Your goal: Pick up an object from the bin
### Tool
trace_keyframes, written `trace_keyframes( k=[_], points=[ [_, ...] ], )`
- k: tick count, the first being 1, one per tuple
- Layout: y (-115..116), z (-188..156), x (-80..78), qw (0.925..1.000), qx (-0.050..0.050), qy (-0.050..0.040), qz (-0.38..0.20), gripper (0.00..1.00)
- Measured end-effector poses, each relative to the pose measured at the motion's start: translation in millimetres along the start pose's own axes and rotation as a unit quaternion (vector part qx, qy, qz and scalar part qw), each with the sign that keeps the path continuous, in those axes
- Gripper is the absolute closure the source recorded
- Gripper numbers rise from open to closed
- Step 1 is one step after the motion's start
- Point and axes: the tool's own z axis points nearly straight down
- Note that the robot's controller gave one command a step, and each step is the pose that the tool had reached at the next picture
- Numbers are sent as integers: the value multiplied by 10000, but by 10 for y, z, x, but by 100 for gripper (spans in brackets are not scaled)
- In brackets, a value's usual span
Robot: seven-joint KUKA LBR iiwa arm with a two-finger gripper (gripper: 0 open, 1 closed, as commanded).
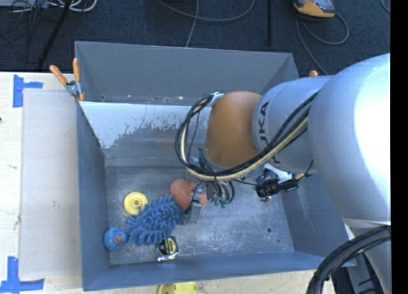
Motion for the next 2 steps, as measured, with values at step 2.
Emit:
trace_keyframes(
  k=[2],
  points=[
    [316,96,-37,9997,1,11,-248,100]
  ],
)
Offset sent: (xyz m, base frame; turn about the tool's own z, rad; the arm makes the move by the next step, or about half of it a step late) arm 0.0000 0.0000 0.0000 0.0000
